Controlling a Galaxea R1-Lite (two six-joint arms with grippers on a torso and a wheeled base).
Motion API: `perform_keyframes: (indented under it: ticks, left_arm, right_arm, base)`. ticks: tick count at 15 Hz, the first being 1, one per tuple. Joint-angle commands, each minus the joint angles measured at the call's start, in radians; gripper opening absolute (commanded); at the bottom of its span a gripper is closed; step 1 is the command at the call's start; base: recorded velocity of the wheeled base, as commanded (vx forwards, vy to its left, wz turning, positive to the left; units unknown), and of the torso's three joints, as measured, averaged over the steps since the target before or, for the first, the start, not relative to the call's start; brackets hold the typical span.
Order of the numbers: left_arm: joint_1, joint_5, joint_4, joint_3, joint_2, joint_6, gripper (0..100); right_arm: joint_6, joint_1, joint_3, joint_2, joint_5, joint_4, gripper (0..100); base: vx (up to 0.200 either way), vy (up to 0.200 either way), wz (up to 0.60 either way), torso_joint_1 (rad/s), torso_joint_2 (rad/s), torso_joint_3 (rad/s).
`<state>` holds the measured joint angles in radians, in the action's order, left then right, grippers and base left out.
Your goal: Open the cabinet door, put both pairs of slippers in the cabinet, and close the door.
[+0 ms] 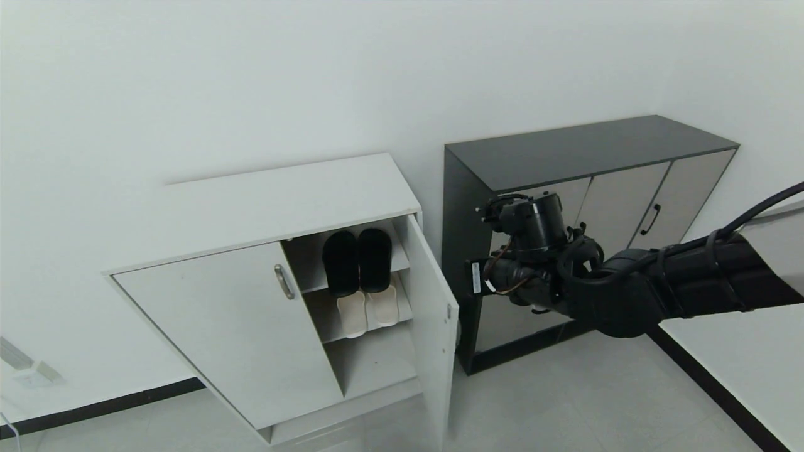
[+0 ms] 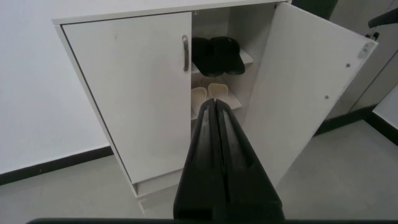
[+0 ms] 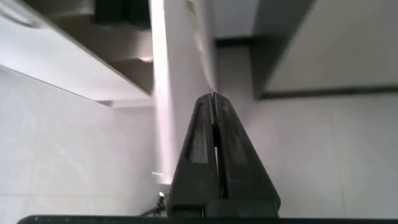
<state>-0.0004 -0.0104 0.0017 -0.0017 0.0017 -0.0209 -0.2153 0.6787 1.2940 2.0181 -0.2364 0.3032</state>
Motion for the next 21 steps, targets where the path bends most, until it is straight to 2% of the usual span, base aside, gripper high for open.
perform_keyframes:
  ticks: [1,6,15,17,19,21]
  left_arm:
    - [0.000,0.000,0.000,0.000,0.001,-0.001,0]
    - [0.000,-0.002,0.000,0.000,0.001,-0.001,0]
    - [0.000,0.000,0.000,0.000,0.001,-0.002,0]
    - [0.000,0.000,0.000,0.000,0.001,-0.002,0]
    - [0.000,0.000,0.000,0.000,0.001,-0.002,0]
    - [0.000,0.001,0.000,0.000,0.001,-0.001,0]
  right_arm:
    - [0.033,0.010,-0.032,-0.047,-0.001,0.016,0]
    - [0.039,0.032,-0.055,-0.085,-0.004,0.016,0]
    - [0.039,0.045,-0.070,-0.084,-0.004,0.017,0]
    - [0.039,0.047,-0.070,-0.085,0.000,0.019,0]
    - [0.039,0.053,-0.098,-0.085,0.002,0.047,0]
    - [0.093,0.058,-0.171,-0.085,0.008,0.145,0]
  base:
    - [0.000,0.000,0.00,0.000,0.00,0.000]
    - [0.000,0.000,0.00,0.000,0.00,0.000]
    - [0.000,0.000,0.60,0.001,0.00,0.002]
    - [0.000,0.000,0.00,0.000,0.00,0.000]
    - [0.000,0.000,0.00,0.000,0.00,0.000]
    - [0.000,0.000,0.00,0.000,0.00,0.000]
